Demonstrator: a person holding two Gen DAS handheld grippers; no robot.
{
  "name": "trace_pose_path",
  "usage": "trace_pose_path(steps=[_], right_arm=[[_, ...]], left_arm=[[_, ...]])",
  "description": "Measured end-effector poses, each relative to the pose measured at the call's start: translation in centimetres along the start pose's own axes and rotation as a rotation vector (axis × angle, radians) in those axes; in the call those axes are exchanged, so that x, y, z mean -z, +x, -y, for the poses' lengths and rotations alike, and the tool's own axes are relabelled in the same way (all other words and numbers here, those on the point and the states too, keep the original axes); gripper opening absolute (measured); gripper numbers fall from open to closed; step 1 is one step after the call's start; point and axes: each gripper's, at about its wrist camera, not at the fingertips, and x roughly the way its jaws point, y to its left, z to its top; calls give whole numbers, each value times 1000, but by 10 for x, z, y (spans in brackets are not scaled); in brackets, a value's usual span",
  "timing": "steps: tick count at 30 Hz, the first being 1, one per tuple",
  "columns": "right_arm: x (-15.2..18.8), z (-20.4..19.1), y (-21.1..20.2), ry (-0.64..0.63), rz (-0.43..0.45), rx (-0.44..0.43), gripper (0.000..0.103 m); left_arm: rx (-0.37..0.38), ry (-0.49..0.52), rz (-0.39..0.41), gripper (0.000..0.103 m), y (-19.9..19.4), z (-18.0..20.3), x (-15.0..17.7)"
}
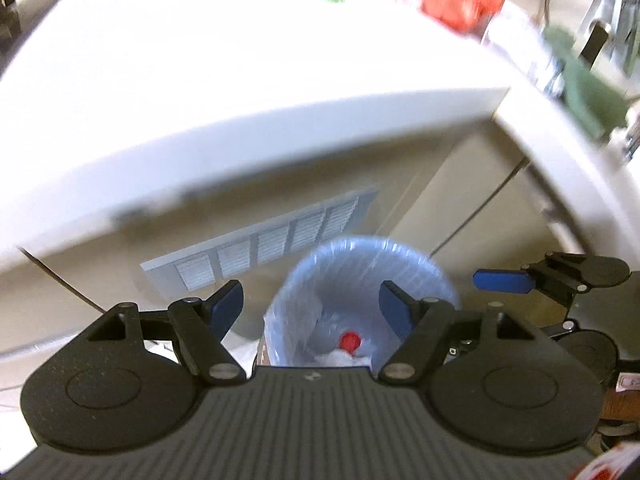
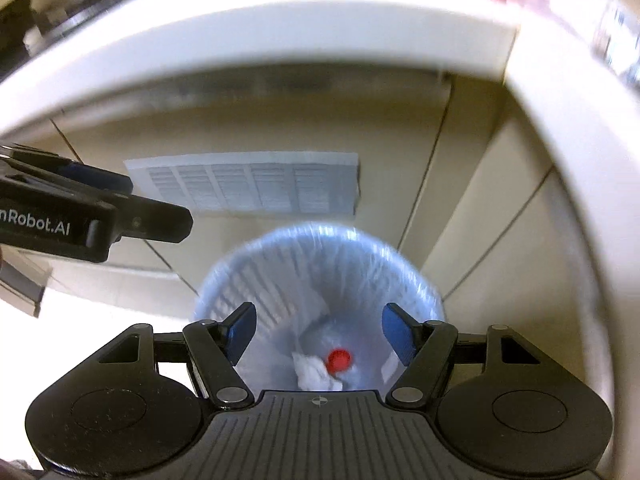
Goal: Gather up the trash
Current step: 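Grasp the green plastic wrap with the left tool while the right tool grasps the clear cup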
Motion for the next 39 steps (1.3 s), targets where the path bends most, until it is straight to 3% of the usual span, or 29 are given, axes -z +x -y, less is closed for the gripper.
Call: trace_pose_path(steps=[7, 11, 14, 18, 21, 29, 39], right_arm=[[-33, -1, -62, 15, 176, 14, 70], [-57, 22, -93, 138, 294, 75, 70], [-78, 42, -108, 246, 355, 106, 70], [-97, 55, -121, 277, 420, 142, 70], [-105, 59, -120, 294, 436, 162, 71], [-118, 78, -93, 415, 413, 247, 86], [-141, 89, -59, 537, 387, 378, 87]], left_arm=[[22, 4, 147, 78, -49, -1, -32], [105, -63, 113, 79, -45, 0, -54], [126, -24, 113, 81, -49, 10, -65], [156, -43, 150, 81, -61, 12, -83], [144, -37, 196, 81, -65, 12, -98], [5, 15, 320, 92, -48, 9, -143], [-12, 71, 323, 94, -14, 13, -172]])
